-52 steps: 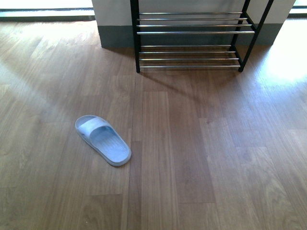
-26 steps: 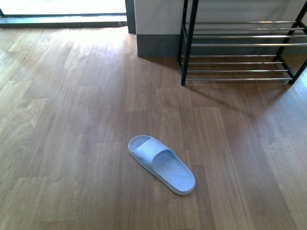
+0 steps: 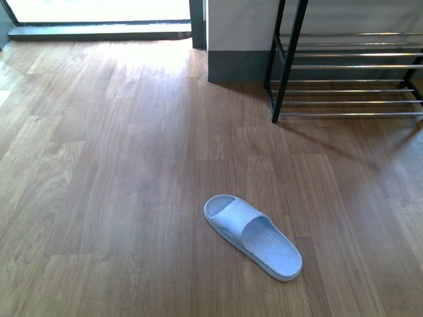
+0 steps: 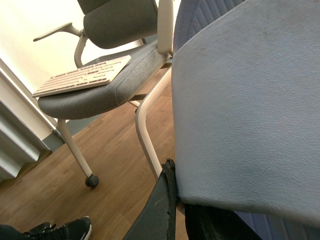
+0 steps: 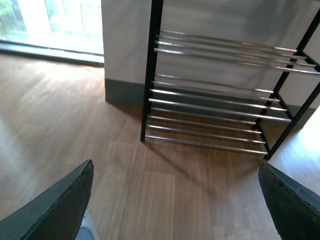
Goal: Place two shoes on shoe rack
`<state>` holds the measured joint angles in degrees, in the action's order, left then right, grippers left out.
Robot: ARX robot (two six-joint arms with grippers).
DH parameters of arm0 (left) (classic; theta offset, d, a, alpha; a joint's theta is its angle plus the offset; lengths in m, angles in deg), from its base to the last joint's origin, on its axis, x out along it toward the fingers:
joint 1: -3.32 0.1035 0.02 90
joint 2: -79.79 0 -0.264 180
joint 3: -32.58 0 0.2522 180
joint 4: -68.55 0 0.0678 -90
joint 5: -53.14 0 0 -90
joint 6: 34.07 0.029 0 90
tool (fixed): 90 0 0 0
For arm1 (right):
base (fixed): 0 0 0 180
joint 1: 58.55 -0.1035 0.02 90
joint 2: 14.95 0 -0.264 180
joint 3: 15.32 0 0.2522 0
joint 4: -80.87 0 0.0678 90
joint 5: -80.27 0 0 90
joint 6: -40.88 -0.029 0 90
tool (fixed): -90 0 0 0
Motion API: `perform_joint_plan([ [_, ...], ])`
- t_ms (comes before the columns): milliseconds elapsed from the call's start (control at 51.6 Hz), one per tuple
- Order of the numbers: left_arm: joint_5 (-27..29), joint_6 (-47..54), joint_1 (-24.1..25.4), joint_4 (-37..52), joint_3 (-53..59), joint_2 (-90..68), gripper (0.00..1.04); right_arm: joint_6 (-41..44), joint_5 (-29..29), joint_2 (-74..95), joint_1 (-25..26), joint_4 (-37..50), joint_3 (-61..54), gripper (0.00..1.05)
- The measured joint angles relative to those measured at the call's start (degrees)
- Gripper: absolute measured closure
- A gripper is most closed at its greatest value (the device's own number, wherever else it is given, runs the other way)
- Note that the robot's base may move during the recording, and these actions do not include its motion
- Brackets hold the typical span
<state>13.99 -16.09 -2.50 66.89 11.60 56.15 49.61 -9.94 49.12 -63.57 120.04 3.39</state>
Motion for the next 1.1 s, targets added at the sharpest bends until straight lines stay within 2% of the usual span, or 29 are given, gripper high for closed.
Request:
perform_joint_plan([
  [97, 0.00, 0.00, 0.00, 0.00, 0.00, 0.00, 1.03, 1.99, 0.83, 18.32, -2.56, 7.89, 5.66, 0.09],
  [213, 0.00, 0.00, 0.00, 0.00, 0.00, 0.02, 1.03, 4.81, 0.87, 41.53, -5.49, 10.21, 14.67, 0.09],
  [465, 0.00, 0.00, 0.00, 0.00, 0.00, 0.02, 1.03, 10.36, 0.31, 65.42, -8.13, 10.69, 28.20, 0.09],
  [581, 0.00, 0.00, 0.00, 0.00, 0.00, 0.00, 1.03, 13.22, -0.26, 78.75, -8.68, 7.26, 37.88, 0.09],
  [775, 0.00, 0.00, 0.00, 0.00, 0.00, 0.02, 1.03, 15.63, -0.92, 90.51, -9.35, 3.65, 47.04, 0.09],
  [1104, 0.00, 0.00, 0.00, 0.00, 0.00, 0.02, 1.03, 13.03, -1.25, 99.36, -10.75, 2.12, 56.35, 0.09],
])
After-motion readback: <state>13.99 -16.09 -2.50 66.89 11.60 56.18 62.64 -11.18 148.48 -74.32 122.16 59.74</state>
